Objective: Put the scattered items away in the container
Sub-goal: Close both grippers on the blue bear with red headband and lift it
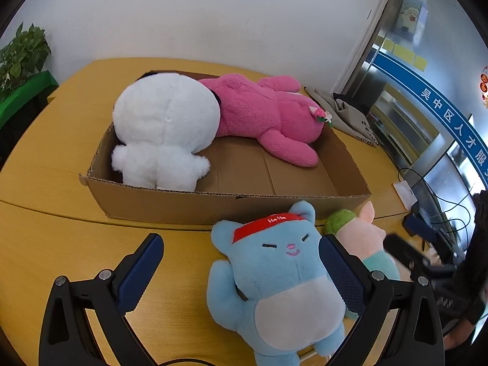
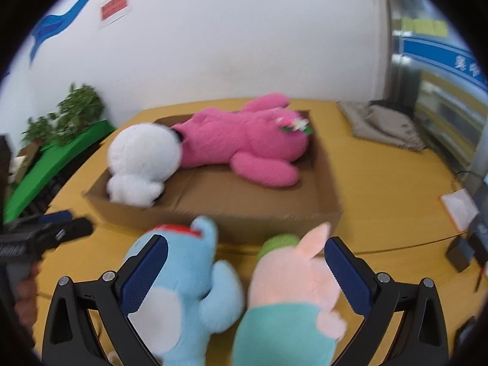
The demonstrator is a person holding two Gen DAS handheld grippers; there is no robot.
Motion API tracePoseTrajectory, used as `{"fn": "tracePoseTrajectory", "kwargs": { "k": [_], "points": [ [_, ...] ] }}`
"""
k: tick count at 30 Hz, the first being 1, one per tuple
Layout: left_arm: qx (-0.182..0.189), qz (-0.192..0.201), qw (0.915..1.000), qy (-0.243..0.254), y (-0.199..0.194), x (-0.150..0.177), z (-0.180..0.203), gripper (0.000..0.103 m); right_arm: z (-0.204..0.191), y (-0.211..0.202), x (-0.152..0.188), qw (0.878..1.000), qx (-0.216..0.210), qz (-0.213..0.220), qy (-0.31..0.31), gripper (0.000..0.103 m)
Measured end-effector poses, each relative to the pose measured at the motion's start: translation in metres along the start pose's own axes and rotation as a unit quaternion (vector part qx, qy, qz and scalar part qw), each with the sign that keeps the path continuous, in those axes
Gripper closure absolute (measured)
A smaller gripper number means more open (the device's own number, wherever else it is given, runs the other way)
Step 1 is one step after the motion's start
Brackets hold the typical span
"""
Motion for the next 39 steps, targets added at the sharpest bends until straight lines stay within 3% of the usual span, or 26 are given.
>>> {"fn": "tracePoseTrajectory", "kwargs": {
  "k": [8, 12, 17, 23, 26, 27, 29, 34, 39],
  "points": [
    [0.048, -0.085, 0.9951, -0.014, 0.052, 0.026, -0.006, 0.000, -0.079, 0.034, 0.056, 0.990, -0.087, -0.075, -0.084, 0.000],
    [0.093, -0.120, 0.9884, 0.000, 0.069, 0.042, 0.005, 0.000, -0.084, 0.069, 0.065, 0.989, -0.052, -0.105, -0.092, 0.000],
    [0.126, -0.134, 0.9829, 0.012, 0.080, 0.050, 0.019, 0.000, -0.090, 0.084, 0.068, 0.987, -0.048, -0.102, -0.110, 0.000],
    [0.126, -0.142, 0.9811, 0.036, 0.078, 0.057, 0.031, 0.004, -0.091, 0.087, 0.073, 0.987, -0.051, -0.096, -0.119, 0.003],
    [0.137, -0.139, 0.9802, 0.032, 0.070, 0.057, 0.033, 0.017, -0.090, 0.080, 0.072, 0.988, -0.056, -0.082, -0.115, 0.013],
    [0.143, -0.138, 0.9795, 0.032, 0.066, 0.057, 0.036, 0.041, -0.090, 0.076, 0.071, 0.989, -0.053, -0.076, -0.117, 0.018],
    [0.155, -0.135, 0.9781, 0.031, 0.058, 0.057, 0.040, 0.040, -0.092, 0.070, 0.068, 0.989, -0.048, -0.067, -0.120, 0.021],
    [0.139, -0.123, 0.9818, 0.041, 0.043, 0.059, 0.042, 0.040, -0.097, 0.062, 0.065, 0.990, -0.057, -0.059, -0.117, 0.023],
    [0.137, -0.080, 0.9857, 0.057, 0.009, 0.040, 0.053, 0.040, -0.102, 0.038, 0.046, 0.991, -0.063, -0.018, -0.118, 0.024]
  ]
}}
Point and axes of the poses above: each gripper's, at about its wrist camera, not at the fingertips, and y roughly the way its jaws point, z to its right, x to its underside, the point moved 10 cm from there along y, roughly the way its jaws point, and after that the axes turned 9 degrees about -z, right-handed, at the moved point
